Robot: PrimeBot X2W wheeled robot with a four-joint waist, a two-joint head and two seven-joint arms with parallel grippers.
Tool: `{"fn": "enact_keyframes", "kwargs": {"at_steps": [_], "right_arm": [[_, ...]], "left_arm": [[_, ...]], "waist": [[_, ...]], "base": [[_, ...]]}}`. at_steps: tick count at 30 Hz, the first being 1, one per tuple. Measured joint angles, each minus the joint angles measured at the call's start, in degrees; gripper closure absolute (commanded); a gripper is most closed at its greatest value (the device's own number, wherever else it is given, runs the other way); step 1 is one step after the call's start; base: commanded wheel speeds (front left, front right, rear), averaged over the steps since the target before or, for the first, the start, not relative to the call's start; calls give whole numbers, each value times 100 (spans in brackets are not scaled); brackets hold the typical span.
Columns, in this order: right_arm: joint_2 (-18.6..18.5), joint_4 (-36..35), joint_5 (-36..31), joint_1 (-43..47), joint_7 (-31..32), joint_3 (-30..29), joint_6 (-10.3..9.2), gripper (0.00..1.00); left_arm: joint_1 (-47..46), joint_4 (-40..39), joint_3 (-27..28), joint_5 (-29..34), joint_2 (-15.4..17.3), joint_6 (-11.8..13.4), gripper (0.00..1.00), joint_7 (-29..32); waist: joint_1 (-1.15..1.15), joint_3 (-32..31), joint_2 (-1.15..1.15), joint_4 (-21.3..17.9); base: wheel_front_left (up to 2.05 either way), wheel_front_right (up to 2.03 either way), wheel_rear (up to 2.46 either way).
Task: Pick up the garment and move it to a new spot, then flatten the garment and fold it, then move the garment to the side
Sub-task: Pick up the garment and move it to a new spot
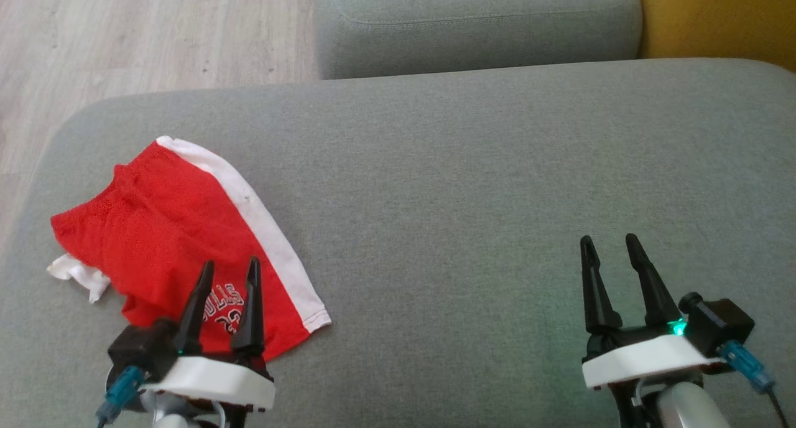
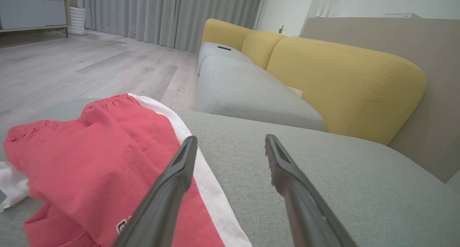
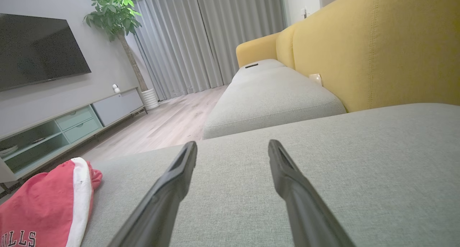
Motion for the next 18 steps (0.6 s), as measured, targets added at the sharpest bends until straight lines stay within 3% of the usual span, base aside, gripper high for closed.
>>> {"fn": "enact_keyframes", "kwargs": {"at_steps": [8, 18], "right_arm": [[-4, 71, 8, 3, -1, 155, 0, 0], [-9, 135, 170, 111, -1, 513, 0, 0]], "left_arm": [[-4, 3, 58, 19, -1, 7, 0, 0], [1, 29, 399, 129, -5, -1, 0, -1]], "waist": [[0, -16, 0, 289], [0, -97, 0, 944]], "base": [[0, 0, 0], [0, 0, 0]]}}
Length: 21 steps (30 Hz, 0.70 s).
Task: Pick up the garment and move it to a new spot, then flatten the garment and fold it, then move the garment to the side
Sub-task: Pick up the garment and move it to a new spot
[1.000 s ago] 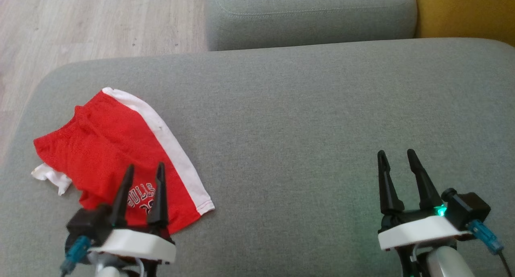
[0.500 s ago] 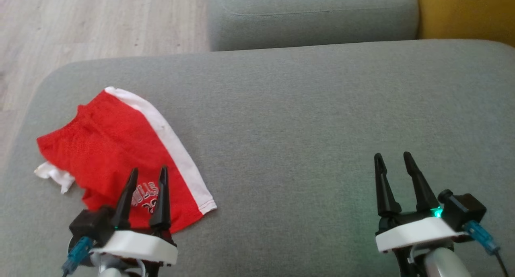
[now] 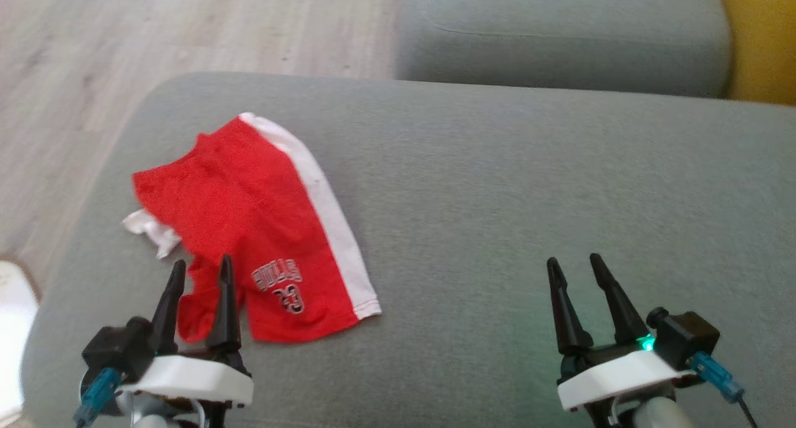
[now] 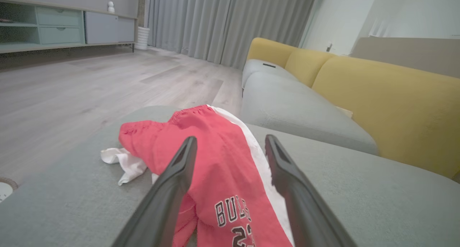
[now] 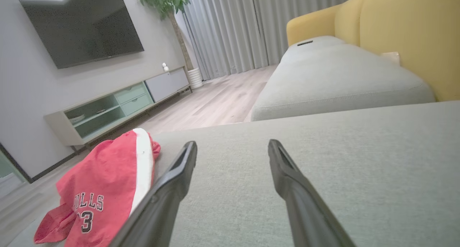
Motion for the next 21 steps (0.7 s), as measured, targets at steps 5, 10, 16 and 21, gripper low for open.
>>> {"fn": "enact_keyframes", "kwargs": {"at_steps": [5, 10, 16, 21], "right_arm": [[-1, 41, 182, 7, 1, 134, 0, 0], [0, 76, 370, 5, 0, 305, 0, 0], [0, 119, 389, 4, 0, 358, 0, 0], [0, 136, 389, 4, 1, 400, 0, 0]], "left_arm": [[2, -26, 115, 134, -4, -4, 0, 0], [7, -32, 192, 34, -3, 2, 0, 0], [35, -56, 207, 33, -3, 11, 0, 0], [127, -66, 235, 34, -3, 35, 0, 0]], "waist": [[0, -43, 0, 380], [0, -89, 0, 733], [0, -130, 0, 959], [0, -138, 0, 991]], "base": [[0, 0, 0], [0, 0, 0], [0, 0, 0], [0, 0, 0]]}}
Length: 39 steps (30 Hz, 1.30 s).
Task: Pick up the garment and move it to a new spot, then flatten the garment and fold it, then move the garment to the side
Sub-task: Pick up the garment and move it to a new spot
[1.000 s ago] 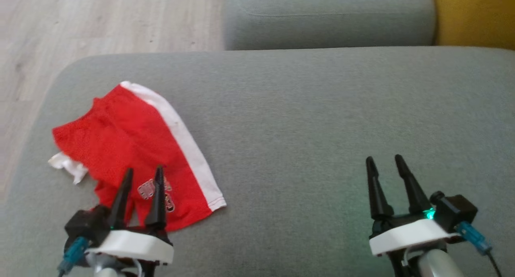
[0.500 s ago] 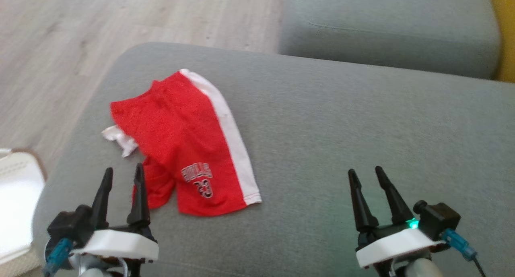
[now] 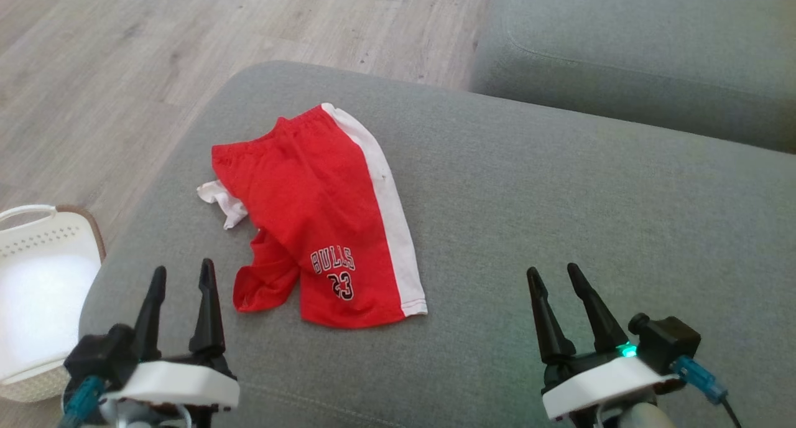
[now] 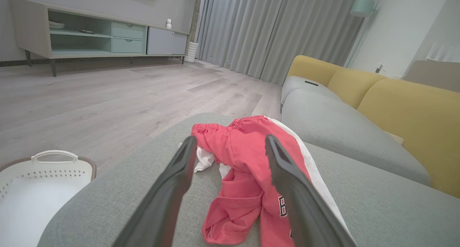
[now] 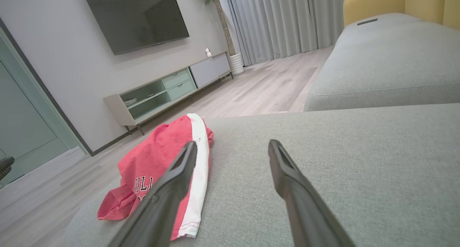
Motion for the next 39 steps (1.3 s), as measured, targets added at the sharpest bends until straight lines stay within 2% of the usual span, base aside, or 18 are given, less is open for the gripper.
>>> {"fn": "enact_keyframes", "kwargs": {"at_steps": [5, 10, 13, 18, 22, 24, 26, 29, 34, 39], "right_arm": [[0, -8, -3, -4, 0, -37, 0, 0], [-2, -104, -198, -105, -1, -122, 0, 0], [-2, -156, -325, -370, -1, -182, 0, 0], [-13, -223, -363, -723, -2, -344, 0, 0], [-16, -248, -363, -922, -10, -332, 0, 0], [-19, -246, -352, -1024, -12, -331, 0, 0], [-21, -249, -300, -1139, -15, -336, 0, 0], [-23, -268, -258, -1218, -16, -323, 0, 0], [-24, -282, -255, -1261, -16, -303, 0, 0], [-24, -308, -249, -1355, -16, -288, 0, 0]], "left_arm": [[-52, -32, 93, 155, 0, -36, 0, 0], [-807, 311, -4, 522, 78, -287, 0, 0], [-1732, 993, -260, 672, 349, -388, 0, 41], [-3332, 1929, -870, 677, 872, -445, 0, 926], [-4498, 2454, -1875, 153, 1378, -450, 0, 1780], [-4955, 2628, -2426, -49, 1723, -489, 0, 2070], [-5486, 2888, -2955, -553, 2124, -489, 0, 2420], [-5852, 3117, -3462, -927, 2448, -489, 0, 2787], [-6163, 3459, -3972, -1348, 2732, -489, 0, 2999], [-6375, 3698, -4420, -1674, 2837, -489, 0, 3149]], "waist": [[0, 115, 0, -89], [0, 487, 0, -192], [2, 798, 0, -293], [2, 1327, 0, -534], [2, 1716, 0, -813], [2, 1883, 0, -974], [2, 2121, 0, -1205], [2, 2330, 0, -1418], [1, 2610, 0, -1685], [1, 2777, 0, -1836]], "base": [[0, 0, 0], [0, 0, 0], [0, 0, 0], [0, 0, 0], [0, 0, 0], [0, 0, 0], [0, 0, 0], [0, 0, 0], [0, 0, 0], [0, 0, 0]]}}
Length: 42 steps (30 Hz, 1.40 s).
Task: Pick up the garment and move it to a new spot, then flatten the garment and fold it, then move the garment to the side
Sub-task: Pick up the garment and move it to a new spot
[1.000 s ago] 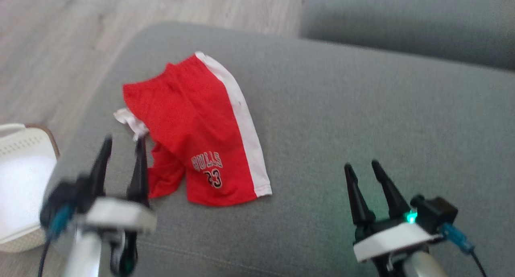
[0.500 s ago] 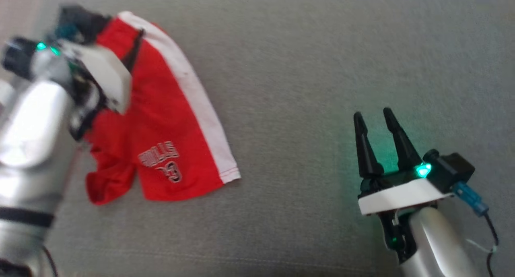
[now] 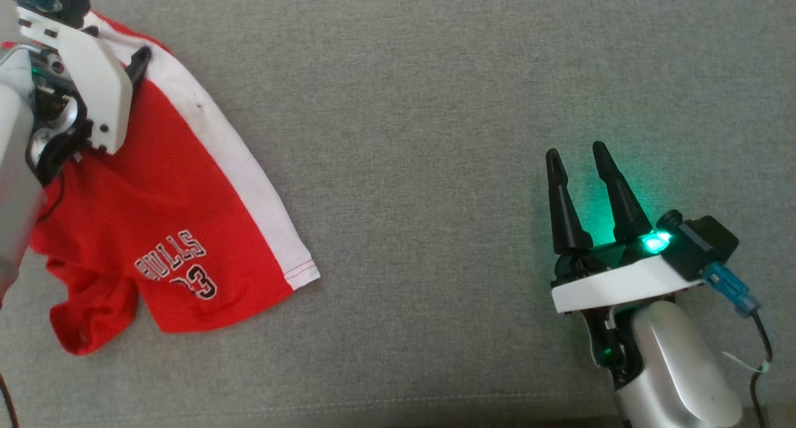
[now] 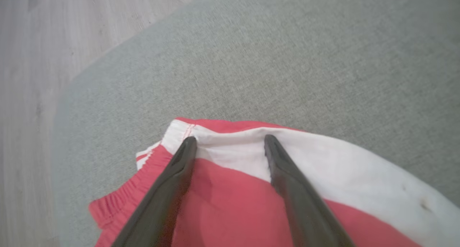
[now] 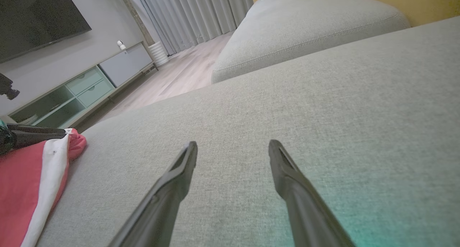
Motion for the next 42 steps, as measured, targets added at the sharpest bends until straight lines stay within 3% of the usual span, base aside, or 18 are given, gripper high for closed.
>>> {"fn": "enact_keyframes", "kwargs": {"at_steps": [3, 4, 10, 22, 31, 37, 42], "right_arm": [[0, 1, 33, -1, 0, 3, 0, 0], [0, 1, 40, -1, 0, 0, 0, 0], [0, 40, 40, -1, 0, -14, 0, 0], [0, 212, 49, 198, 0, -18, 0, 0], [1, 305, 102, 549, 0, -46, 0, 0], [2, 278, 157, 671, 0, -44, 0, 0], [2, 182, 261, 692, 0, -70, 0, 0]], "left_arm": [[-20, 53, -288, -261, 43, 0, 0, 116], [-20, 53, -347, -331, 62, 0, 100, 100], [-87, 162, -536, -455, 112, 0, 100, -291], [-242, 331, -444, -437, 69, 135, 100, -1770], [-191, -817, -338, -335, 70, 541, 100, -2548], [88, -1829, -368, -339, 27, 790, 100, -2468], [182, -2584, -464, -426, -293, 1018, 100, -2226]], "waist": [[0, 20, 0, -30], [-1, 15, 0, -31], [-1, -115, 0, -4], [-2, -930, 0, 103], [-2, -1632, 0, 164], [-2, -1891, 0, 13], [-2, -1910, 0, -252]], "base": [[0, 0, 0], [0, 0, 0], [0, 0, 0], [0, 0, 0], [0, 0, 0], [0, 0, 0], [0, 0, 0]]}}
